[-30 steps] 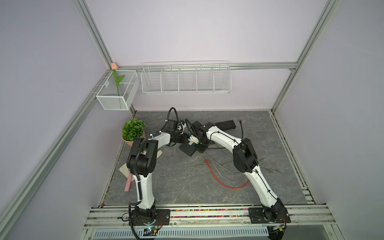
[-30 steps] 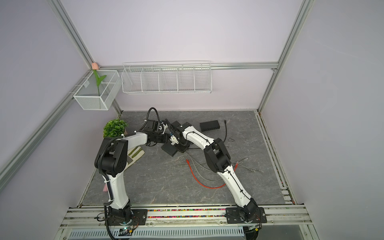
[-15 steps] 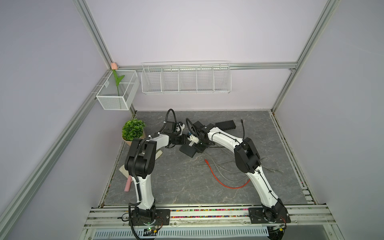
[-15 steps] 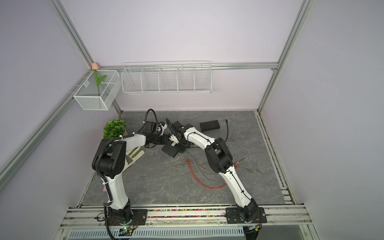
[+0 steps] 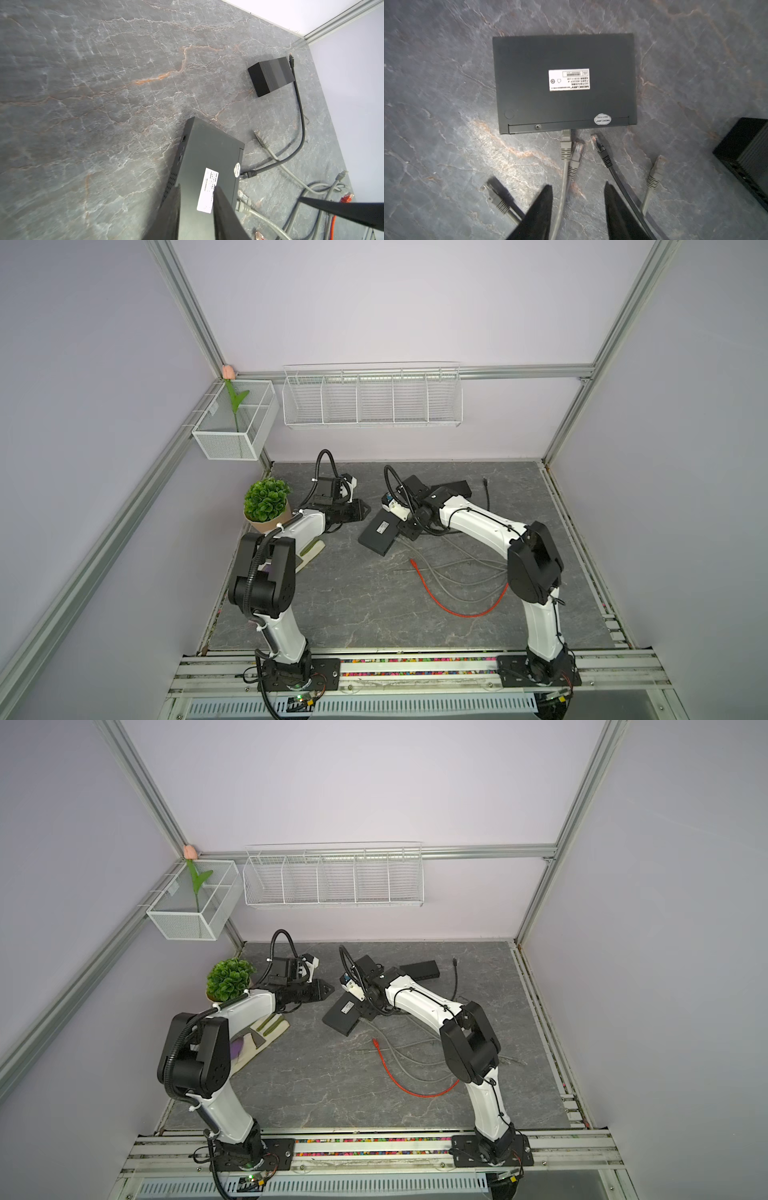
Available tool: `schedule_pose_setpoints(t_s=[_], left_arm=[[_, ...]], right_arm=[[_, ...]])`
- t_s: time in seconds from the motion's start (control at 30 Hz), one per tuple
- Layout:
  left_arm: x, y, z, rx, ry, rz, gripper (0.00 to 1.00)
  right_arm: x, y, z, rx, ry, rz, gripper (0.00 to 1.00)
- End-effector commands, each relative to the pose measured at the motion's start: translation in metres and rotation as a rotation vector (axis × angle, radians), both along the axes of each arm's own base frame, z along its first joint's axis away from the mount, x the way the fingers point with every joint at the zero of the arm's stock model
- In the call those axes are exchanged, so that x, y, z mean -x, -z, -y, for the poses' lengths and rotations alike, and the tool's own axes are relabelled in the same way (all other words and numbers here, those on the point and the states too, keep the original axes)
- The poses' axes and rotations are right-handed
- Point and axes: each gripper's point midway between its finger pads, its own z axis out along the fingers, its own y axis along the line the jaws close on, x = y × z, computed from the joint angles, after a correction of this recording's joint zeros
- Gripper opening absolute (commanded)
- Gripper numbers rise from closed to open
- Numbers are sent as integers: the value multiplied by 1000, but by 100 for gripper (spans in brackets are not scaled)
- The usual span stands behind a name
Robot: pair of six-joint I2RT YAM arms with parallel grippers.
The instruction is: Insert the plug into the switch port
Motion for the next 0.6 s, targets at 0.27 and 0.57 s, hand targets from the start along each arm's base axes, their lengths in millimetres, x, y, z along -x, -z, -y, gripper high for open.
schedule_pose_setpoints(t_s=[0.27,0.57], left_arm=[[13,43,18,-140,9,-66,35],[6,53,19,-105,20,-91,35]], right_arm=[[7,66,2,63,-38,-99,30],[2,79,-6,50,-51,-120,27]])
